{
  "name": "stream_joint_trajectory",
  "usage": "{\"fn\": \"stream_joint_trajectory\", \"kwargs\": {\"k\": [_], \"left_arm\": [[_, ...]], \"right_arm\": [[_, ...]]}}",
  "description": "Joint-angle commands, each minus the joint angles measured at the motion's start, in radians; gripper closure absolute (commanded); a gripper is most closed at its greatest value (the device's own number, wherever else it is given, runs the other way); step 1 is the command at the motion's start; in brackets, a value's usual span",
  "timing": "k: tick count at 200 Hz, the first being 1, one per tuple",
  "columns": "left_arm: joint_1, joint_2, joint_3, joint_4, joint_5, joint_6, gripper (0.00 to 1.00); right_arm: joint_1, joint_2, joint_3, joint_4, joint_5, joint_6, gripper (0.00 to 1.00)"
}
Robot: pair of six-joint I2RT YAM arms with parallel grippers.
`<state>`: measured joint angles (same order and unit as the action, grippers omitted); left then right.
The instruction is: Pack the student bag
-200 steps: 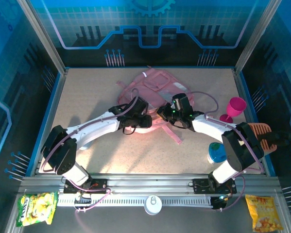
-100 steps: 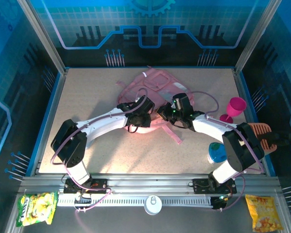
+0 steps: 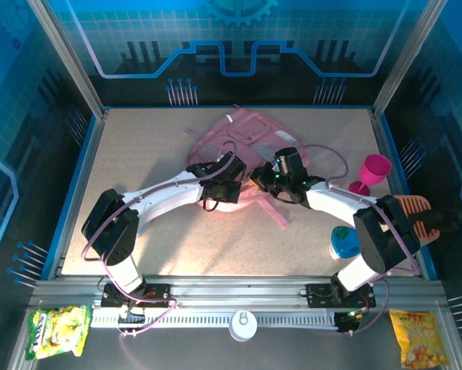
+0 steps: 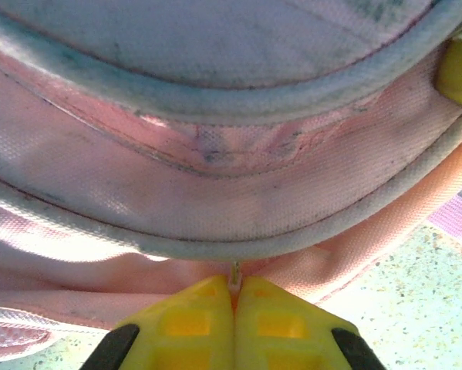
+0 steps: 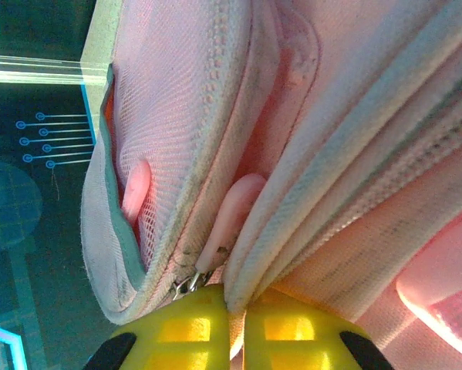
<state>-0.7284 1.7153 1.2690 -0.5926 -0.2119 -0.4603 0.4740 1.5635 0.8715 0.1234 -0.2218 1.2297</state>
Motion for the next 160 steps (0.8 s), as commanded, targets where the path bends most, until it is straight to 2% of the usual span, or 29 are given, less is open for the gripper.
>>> {"fn": "stream_joint_trajectory", "kwargs": {"k": [1, 74, 116, 160], "left_arm": [[0.022, -0.031, -0.005, -0.008, 0.028, 0.026, 1.0], [0.262, -0.157, -0.223, 0.17, 0.218, 0.05, 1.0], [0.256, -0.171, -0.227, 0.231, 0.345, 0.103, 1.0], [0.147, -0.151, -0.224, 0.278, 0.366, 0.102, 1.0]], "right_arm": [[-0.042, -0.05, 0.014, 0.056, 0.021, -0.042, 0.9], [-0.119, -0.072, -0.038, 0.018, 0.032, -0.101, 0.89], [-0.15, -0.038, -0.017, 0.013, 0.009, -0.148, 0.88], [-0.225, 0.042, 0.079, -0.012, -0.055, -0.251, 0.83]]}}
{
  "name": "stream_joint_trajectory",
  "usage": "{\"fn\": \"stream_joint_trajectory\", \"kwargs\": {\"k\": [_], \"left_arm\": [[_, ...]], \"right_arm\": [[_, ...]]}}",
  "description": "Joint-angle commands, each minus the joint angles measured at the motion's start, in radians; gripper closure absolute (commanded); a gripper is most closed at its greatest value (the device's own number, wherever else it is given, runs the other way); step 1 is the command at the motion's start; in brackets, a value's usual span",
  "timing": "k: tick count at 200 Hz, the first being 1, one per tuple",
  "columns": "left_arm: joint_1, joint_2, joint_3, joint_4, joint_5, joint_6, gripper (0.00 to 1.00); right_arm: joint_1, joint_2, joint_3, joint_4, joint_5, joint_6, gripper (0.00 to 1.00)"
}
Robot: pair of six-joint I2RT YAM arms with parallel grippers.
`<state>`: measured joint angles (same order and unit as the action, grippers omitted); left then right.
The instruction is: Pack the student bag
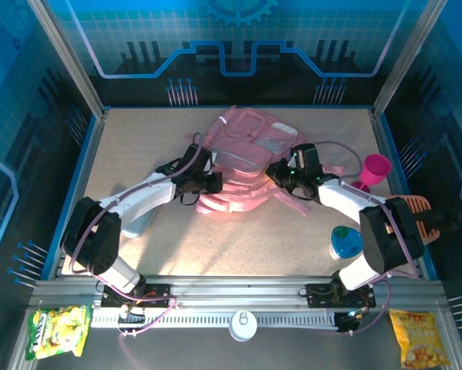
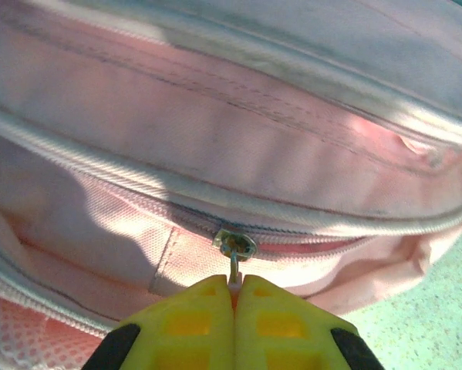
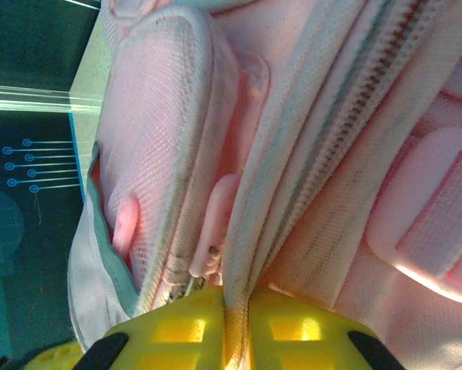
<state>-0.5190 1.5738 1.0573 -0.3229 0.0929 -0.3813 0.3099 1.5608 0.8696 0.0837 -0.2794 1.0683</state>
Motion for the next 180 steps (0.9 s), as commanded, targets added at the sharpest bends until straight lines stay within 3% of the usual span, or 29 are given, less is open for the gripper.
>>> {"fn": "stream_joint_trajectory", "kwargs": {"k": [1, 46, 72, 119, 180], "left_arm": [[-0.066, -0.008, -0.011, 0.008, 0.061, 0.023, 1.0], [-0.172, 0.119, 0.098, 0.042, 0.042, -0.007, 1.0], [-0.204, 0.171, 0.162, 0.041, 0.039, 0.0, 1.0], [-0.23, 0.213, 0.217, 0.03, 0.029, 0.012, 1.0], [-0.237, 0.213, 0.212, 0.029, 0.027, 0.009, 1.0]], "right_arm": [[-0.062, 0.046, 0.083, 0.028, 0.001, -0.091, 0.82], [-0.099, -0.026, 0.03, -0.003, -0.002, -0.037, 0.56], [-0.097, -0.151, -0.053, -0.072, 0.034, 0.03, 0.48], [-0.047, -0.3, -0.118, -0.127, 0.064, 0.113, 0.45], [0.018, -0.176, -0.023, -0.154, 0.066, 0.16, 0.52]]}}
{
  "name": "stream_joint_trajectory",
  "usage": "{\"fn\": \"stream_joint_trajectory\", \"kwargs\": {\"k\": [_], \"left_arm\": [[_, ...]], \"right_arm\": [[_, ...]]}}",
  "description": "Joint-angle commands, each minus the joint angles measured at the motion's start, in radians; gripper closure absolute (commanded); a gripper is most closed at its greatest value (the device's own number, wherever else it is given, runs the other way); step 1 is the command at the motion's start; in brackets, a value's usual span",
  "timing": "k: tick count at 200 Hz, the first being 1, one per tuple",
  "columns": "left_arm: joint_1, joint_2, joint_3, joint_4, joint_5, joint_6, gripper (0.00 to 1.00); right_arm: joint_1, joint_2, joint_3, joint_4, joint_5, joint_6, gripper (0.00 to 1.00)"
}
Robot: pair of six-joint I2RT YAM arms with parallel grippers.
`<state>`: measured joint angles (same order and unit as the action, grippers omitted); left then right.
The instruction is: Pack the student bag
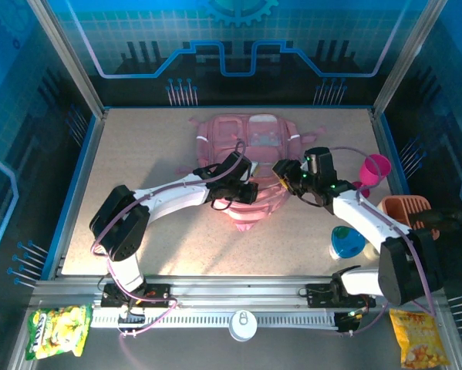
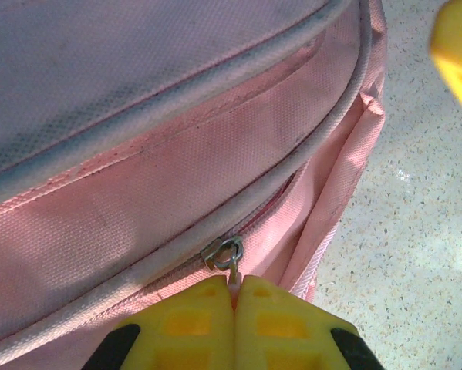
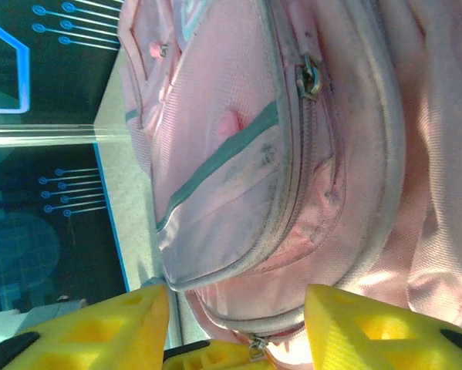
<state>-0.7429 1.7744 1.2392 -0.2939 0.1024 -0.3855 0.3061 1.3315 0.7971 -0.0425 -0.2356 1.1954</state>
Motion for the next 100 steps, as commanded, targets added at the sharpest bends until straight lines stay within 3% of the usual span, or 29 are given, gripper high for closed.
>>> {"fn": "stream_joint_trajectory", "kwargs": {"k": [1, 63, 100], "left_arm": [[-0.013, 0.012, 0.029, 0.0, 0.016, 0.014, 1.0], [-0.015, 0.012, 0.025, -0.009, 0.002, 0.017, 1.0], [-0.015, 0.0, 0.006, -0.025, -0.031, 0.021, 1.0]], "right_arm": [[0.021, 0.056, 0.051, -0.028, 0.023, 0.034, 0.52], [0.036, 0.175, 0.132, -0.034, 0.068, 0.057, 0.6], [0.035, 0.212, 0.156, -0.032, 0.075, 0.043, 0.73]]}}
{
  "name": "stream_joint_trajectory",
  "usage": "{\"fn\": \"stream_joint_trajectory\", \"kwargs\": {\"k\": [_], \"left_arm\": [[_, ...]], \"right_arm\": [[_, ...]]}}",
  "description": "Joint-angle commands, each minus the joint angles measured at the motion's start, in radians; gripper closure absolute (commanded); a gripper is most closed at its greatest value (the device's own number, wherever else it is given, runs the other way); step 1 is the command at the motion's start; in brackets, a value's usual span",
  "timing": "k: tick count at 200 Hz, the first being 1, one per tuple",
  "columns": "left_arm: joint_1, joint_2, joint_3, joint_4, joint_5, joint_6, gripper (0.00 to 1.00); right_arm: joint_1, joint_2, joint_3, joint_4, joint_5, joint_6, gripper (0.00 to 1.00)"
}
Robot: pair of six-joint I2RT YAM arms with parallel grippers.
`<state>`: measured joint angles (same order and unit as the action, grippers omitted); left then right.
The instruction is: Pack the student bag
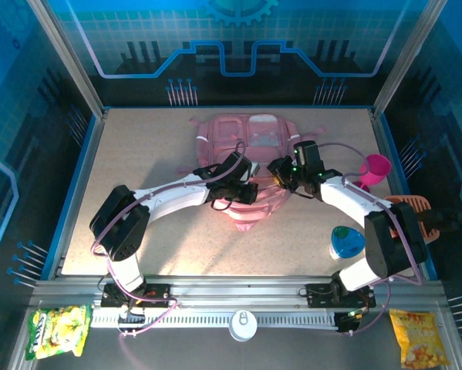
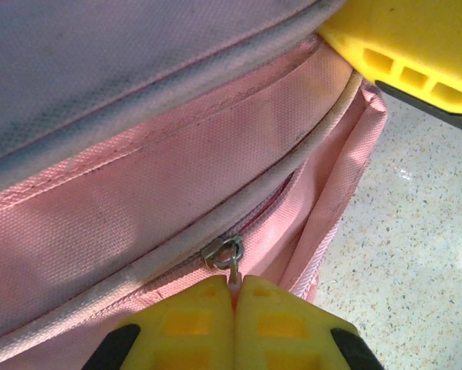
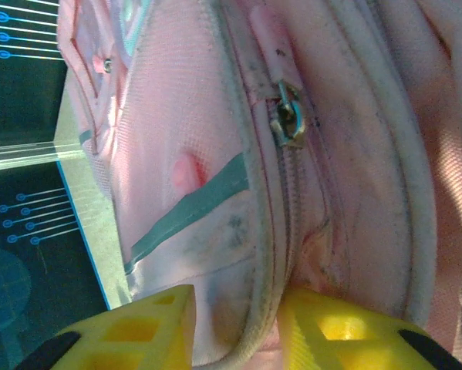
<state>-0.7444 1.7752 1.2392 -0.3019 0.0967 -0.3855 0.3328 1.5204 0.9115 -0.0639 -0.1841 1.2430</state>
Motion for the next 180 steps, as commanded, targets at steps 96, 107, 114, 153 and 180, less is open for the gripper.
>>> {"fn": "stream_joint_trajectory", "kwargs": {"k": [96, 107, 114, 153, 180], "left_arm": [[0.099, -0.141, -0.202, -0.065, -0.129, 0.063, 1.0], [0.12, -0.158, -0.22, -0.063, -0.129, 0.066, 1.0], [0.133, -0.165, -0.228, -0.063, -0.13, 0.068, 1.0], [0.208, -0.177, -0.237, -0.067, -0.142, 0.094, 1.0], [0.273, -0.18, -0.232, -0.065, -0.12, 0.114, 1.0]], "right_arm": [[-0.078, -0.087, 0.043, -0.048, 0.024, -0.109, 0.93], [-0.086, -0.092, 0.044, -0.053, 0.02, -0.115, 0.93], [-0.091, -0.095, 0.045, -0.054, 0.014, -0.119, 0.94], [-0.108, -0.106, 0.049, -0.055, -0.02, -0.128, 0.94], [-0.111, -0.111, 0.059, -0.068, -0.042, -0.142, 0.94]]}}
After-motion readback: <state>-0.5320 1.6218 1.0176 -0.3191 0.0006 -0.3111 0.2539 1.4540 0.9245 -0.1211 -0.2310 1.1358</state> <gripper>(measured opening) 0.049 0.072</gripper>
